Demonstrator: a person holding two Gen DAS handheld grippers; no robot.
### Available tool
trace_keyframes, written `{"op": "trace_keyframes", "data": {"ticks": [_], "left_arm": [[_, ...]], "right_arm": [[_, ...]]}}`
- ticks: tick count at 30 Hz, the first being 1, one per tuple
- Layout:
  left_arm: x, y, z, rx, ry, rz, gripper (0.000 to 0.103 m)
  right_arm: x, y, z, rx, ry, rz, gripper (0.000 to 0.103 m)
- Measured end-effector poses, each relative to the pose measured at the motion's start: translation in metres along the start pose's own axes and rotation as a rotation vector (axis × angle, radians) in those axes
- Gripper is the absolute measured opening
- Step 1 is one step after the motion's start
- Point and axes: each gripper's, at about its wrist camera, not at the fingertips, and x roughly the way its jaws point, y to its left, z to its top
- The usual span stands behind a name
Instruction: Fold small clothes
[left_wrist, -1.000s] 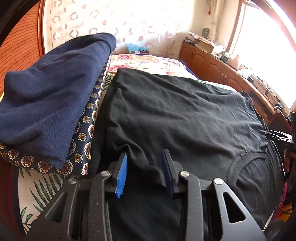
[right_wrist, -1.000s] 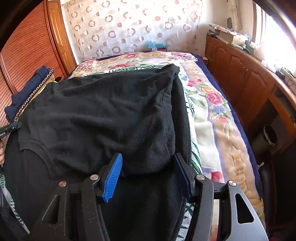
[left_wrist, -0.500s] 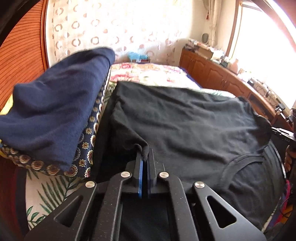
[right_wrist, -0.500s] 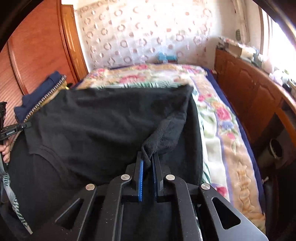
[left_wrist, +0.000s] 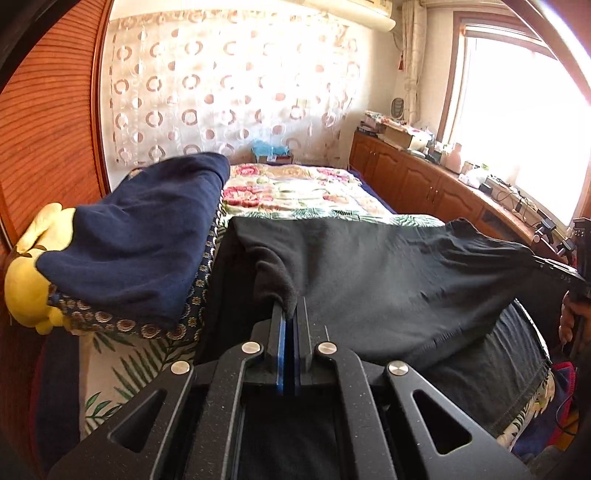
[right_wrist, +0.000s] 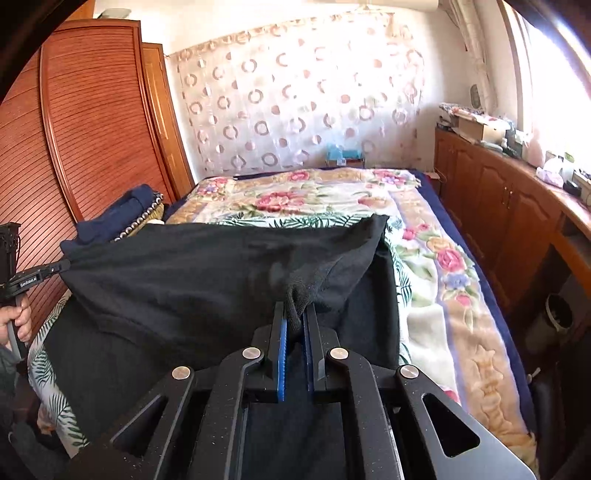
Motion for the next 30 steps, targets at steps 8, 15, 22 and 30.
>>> {"op": "trace_keyframes", "data": {"ticks": [8, 15, 22, 30], "left_arm": [[-0.03, 0.005, -0.019, -0.006, -0.02, 0.02, 0.003], [-0.049, 0.005, -0.044, -0.009, 0.003, 0.023, 0.003], [-0.027, 0.011, -0.067, -0.016, 0.094, 0.057, 0.003], [-0.018, 0.013, -0.085, -0.007, 0.14, 0.07, 0.003]], "right_arm": [[-0.034, 0.0, -0.019, -0.002, -0.027, 0.008, 0.007], [-0.057, 0.002, -0.033, 0.036, -0.013, 0.067, 0.007], [-0.029, 0.003, -0.041, -0.014, 0.079, -0.005, 0.007], [0.021, -0.006, -0.052, -0.001, 0.175, -0.036, 0.007]]}}
